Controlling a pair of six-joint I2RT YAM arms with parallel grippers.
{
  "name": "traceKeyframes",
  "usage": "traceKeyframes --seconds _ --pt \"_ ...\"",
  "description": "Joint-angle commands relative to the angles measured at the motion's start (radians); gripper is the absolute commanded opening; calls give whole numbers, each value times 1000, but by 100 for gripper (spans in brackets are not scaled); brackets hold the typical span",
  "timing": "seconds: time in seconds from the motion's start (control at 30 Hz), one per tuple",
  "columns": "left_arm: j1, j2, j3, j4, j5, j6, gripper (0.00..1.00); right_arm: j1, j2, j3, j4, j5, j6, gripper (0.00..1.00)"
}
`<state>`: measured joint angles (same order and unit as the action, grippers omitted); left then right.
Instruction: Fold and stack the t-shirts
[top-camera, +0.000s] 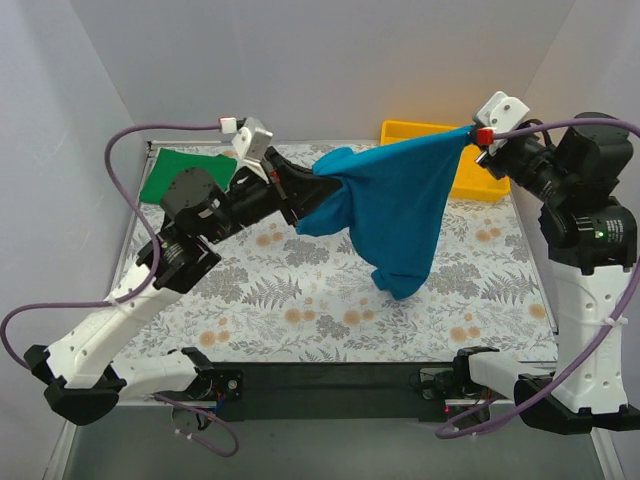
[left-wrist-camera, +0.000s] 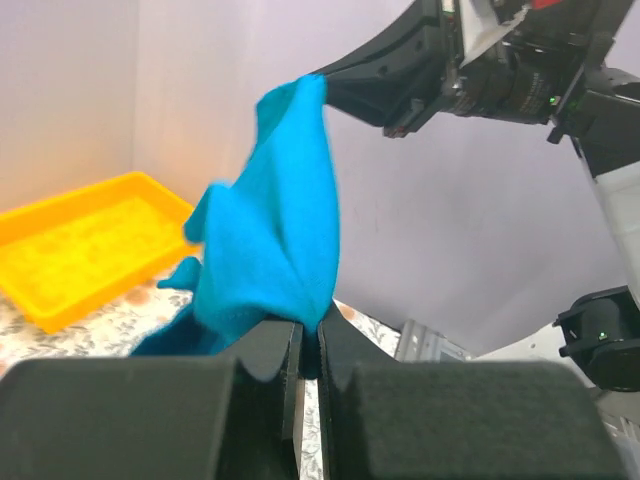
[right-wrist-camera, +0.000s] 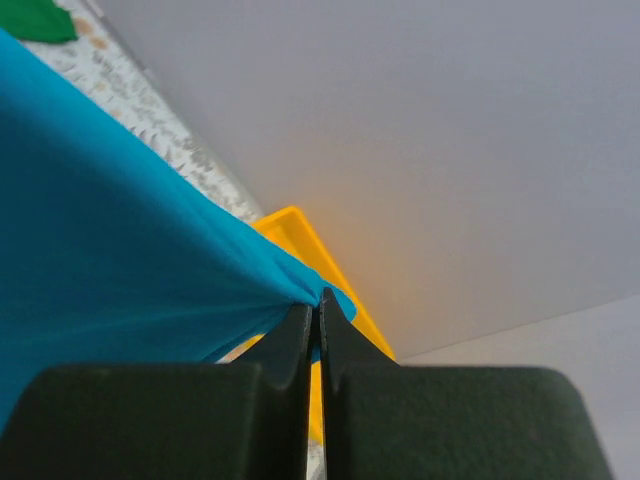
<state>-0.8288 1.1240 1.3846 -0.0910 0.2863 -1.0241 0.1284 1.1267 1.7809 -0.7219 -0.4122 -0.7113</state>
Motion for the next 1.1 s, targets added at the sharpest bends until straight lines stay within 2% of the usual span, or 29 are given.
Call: traceKeyframes --seconds 0.0,0.2,0.3,0.43,0.47,0.63,0.9,1.07 --pt "-3 -15 48 -136 -71 71 0 -15 -2 124 68 55 21 1" --pt "-3 -50 126 -148 -88 88 0 -15 -31 176 117 72 42 1" --pt "-3 -61 157 -156 -125 110 0 -26 -33 192 121 20 79 1" --pt "-4 -69 180 -159 -251 176 0 -27 -1 170 128 -48 110 1" --pt "-3 -70 174 -158 -327 186 0 -27 7 154 131 -59 118 1" --pt "-3 -64 126 -104 -515 260 0 -20 103 132 164 -122 183 1" --pt "-3 -3 238 -41 -788 470 0 8 246 276 279 45 213 1" --pt "-3 -6 245 -1 -809 538 0 7 234 276 309 55 197 1"
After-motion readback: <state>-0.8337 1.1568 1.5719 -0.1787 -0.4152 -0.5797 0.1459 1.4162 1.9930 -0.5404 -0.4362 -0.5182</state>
